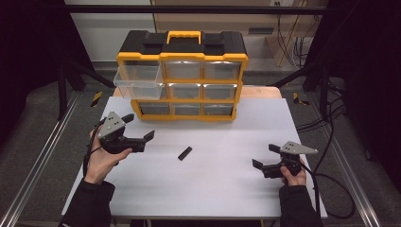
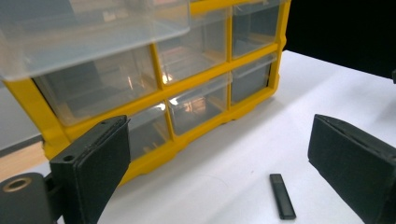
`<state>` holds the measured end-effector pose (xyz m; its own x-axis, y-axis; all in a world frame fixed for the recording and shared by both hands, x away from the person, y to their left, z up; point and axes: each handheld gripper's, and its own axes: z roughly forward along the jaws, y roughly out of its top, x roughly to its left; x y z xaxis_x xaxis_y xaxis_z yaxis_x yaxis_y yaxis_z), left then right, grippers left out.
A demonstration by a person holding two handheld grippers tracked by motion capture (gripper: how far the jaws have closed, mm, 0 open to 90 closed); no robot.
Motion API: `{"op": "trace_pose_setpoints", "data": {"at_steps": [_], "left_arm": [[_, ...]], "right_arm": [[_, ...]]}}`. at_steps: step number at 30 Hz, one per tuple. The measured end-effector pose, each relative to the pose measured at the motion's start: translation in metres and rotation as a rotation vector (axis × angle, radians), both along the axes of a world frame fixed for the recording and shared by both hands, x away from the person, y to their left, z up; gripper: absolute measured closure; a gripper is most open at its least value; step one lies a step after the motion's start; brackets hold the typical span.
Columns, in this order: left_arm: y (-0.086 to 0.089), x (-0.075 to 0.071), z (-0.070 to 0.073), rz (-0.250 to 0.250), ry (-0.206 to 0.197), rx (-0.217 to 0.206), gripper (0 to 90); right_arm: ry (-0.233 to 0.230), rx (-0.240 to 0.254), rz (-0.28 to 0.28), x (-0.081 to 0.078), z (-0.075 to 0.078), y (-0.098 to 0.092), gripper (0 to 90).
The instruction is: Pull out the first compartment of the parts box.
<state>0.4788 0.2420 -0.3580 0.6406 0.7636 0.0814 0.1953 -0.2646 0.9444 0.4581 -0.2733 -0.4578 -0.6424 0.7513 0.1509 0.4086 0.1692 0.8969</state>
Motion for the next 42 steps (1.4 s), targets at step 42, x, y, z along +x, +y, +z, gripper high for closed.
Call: {"op": "trace_pose_setpoints", "data": {"at_steps": [42], "left_arm": [[-0.027, 0.005, -0.054, -0.071, 0.166, 0.046, 4.6]], "right_arm": [[0.003, -0.014, 0.011, -0.001, 0.0, 0.001, 1.1]]}}
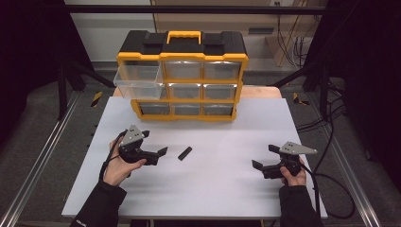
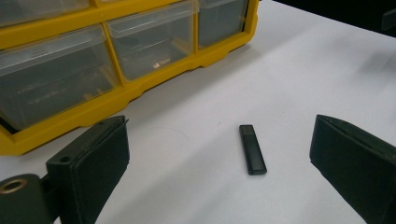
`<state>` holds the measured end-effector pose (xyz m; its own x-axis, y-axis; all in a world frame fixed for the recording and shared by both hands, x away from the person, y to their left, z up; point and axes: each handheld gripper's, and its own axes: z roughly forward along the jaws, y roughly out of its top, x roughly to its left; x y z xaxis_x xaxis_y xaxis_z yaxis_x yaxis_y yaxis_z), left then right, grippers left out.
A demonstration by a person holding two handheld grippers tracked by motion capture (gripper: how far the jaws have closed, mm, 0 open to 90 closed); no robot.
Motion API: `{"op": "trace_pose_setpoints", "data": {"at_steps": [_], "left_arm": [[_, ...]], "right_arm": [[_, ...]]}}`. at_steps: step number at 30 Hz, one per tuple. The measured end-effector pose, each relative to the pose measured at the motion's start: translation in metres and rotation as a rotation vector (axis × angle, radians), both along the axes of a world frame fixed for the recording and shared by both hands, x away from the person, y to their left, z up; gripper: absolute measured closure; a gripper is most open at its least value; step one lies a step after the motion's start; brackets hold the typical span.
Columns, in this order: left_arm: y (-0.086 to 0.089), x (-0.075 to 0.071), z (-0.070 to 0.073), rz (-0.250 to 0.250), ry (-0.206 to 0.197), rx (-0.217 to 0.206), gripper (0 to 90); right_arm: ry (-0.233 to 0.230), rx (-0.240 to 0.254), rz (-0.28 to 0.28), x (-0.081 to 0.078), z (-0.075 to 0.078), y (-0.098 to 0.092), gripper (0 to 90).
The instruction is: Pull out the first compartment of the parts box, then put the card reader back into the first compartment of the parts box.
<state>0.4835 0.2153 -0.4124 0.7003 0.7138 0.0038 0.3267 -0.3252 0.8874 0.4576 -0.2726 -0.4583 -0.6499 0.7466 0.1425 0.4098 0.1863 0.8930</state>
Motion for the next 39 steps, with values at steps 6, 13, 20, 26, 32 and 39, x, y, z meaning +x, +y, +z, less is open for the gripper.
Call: {"op": "trace_pose_setpoints", "data": {"at_steps": [6, 13, 20, 26, 32, 39], "left_arm": [[-0.005, -0.001, -0.003, -0.014, 0.013, 0.007, 4.6], [-0.011, -0.002, -0.006, -0.028, 0.026, 0.023, 4.5], [-0.014, -0.001, -0.008, -0.029, 0.038, 0.033, 4.5], [-0.017, -0.002, -0.008, -0.034, 0.038, 0.038, 4.5], [-0.021, -0.002, -0.008, -0.041, 0.043, 0.041, 4.5], [-0.028, -0.002, -0.006, -0.042, 0.053, 0.051, 4.5]], "right_arm": [[0.0, -0.002, -0.001, 0.0, 0.0, 0.0, 1.1], [-0.002, -0.008, -0.001, 0.001, -0.001, 0.0, 1.1], [0.0, -0.006, -0.002, 0.001, -0.001, 0.0, 1.1], [0.005, -0.007, -0.001, 0.001, -0.001, 0.0, 1.1], [0.003, -0.007, -0.003, 0.001, -0.001, 0.0, 1.1], [-0.002, -0.006, -0.005, 0.001, -0.001, -0.001, 1.1]]}}
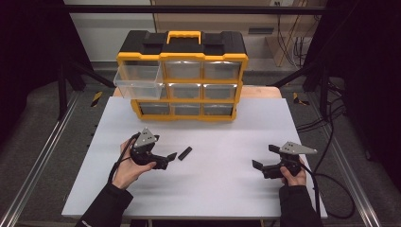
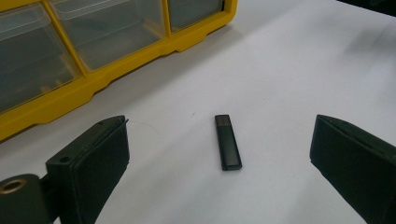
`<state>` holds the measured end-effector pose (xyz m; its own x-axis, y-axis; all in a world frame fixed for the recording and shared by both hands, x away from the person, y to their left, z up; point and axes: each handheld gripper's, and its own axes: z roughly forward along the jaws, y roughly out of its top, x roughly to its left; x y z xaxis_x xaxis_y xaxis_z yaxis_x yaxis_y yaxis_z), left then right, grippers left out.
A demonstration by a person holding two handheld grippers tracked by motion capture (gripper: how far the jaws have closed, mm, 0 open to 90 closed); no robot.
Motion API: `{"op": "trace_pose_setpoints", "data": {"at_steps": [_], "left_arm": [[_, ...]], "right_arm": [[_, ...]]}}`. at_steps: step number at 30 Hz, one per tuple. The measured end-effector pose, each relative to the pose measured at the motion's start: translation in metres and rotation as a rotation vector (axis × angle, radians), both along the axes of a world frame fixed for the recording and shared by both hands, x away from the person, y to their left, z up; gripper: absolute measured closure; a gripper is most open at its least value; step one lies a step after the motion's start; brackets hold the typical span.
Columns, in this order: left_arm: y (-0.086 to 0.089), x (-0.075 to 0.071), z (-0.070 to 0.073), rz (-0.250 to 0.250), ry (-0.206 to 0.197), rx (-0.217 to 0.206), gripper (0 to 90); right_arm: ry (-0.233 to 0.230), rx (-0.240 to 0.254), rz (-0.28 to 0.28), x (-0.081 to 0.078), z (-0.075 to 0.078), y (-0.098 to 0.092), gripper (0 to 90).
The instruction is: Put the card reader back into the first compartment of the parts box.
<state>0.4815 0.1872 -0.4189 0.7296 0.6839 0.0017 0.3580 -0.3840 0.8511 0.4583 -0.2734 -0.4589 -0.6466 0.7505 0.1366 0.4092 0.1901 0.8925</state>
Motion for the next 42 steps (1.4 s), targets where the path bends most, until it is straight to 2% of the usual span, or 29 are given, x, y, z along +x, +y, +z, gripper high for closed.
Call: {"op": "trace_pose_setpoints", "data": {"at_steps": [15, 24, 40, 42], "left_arm": [[-0.013, 0.009, 0.002, 0.02, 0.034, 0.015, 4.5], [-0.024, 0.019, -0.006, 0.023, 0.079, 0.042, 4.5], [-0.037, 0.03, -0.016, 0.028, 0.108, 0.075, 5.1], [-0.039, 0.03, -0.018, 0.04, 0.11, 0.073, 5.7]], "right_arm": [[0.003, 0.002, 0.003, 0.0, 0.0, 0.001, 1.1], [0.003, -0.001, 0.003, 0.0, 0.0, 0.0, 1.1], [0.004, 0.0, 0.001, 0.0, 0.0, 0.0, 1.1], [0.003, 0.0, 0.003, 0.0, 0.0, 0.001, 1.1]]}}
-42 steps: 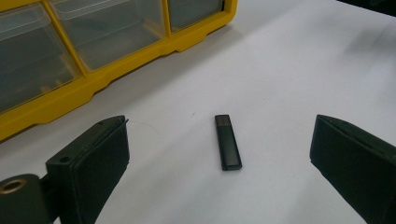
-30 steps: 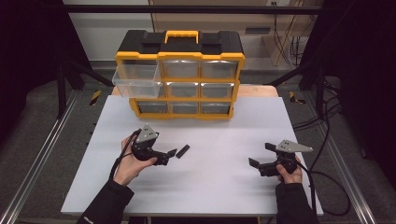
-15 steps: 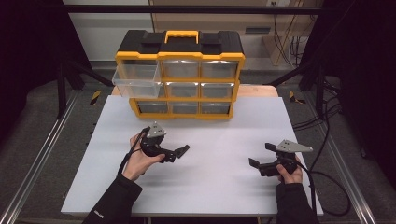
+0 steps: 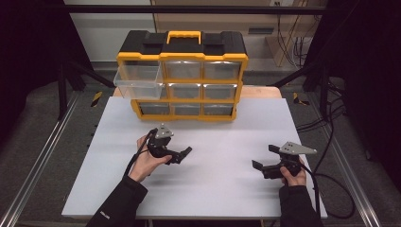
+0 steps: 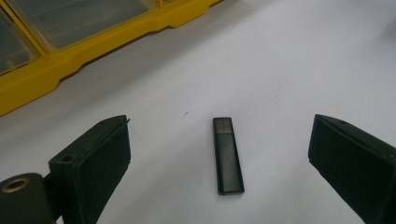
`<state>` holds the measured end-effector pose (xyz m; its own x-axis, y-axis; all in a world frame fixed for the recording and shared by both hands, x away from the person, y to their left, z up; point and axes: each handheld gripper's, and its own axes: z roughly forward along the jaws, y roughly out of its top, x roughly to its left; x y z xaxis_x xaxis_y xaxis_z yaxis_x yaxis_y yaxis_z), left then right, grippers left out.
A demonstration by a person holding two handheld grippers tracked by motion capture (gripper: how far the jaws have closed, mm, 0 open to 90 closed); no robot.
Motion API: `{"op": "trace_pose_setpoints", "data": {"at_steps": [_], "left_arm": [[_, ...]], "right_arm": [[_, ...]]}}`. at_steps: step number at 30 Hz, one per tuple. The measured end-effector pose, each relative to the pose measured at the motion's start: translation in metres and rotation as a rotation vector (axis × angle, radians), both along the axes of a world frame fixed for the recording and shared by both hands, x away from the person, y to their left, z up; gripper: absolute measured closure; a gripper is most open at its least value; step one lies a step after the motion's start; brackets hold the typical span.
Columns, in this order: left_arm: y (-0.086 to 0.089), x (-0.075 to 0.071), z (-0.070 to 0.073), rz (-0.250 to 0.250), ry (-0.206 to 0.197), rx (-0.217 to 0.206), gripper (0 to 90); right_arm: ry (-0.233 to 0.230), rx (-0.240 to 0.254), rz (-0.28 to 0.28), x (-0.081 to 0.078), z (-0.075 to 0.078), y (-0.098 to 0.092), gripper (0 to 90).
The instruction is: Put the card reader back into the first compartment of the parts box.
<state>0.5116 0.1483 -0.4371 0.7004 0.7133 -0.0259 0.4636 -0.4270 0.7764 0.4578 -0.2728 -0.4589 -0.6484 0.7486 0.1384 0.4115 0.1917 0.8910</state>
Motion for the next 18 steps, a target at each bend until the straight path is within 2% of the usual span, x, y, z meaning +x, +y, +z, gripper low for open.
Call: {"op": "trace_pose_setpoints", "data": {"at_steps": [13, 18], "left_arm": [[-0.009, 0.004, -0.013, -0.01, 0.046, 0.041, 6.4], [-0.011, 0.005, -0.016, -0.01, 0.068, 0.047, 10.0]], "right_arm": [[-0.001, 0.001, -0.001, 0.0, 0.0, 0.0, 1.1], [-0.001, 0.001, -0.001, 0.0, 0.001, 0.0, 1.1]]}}
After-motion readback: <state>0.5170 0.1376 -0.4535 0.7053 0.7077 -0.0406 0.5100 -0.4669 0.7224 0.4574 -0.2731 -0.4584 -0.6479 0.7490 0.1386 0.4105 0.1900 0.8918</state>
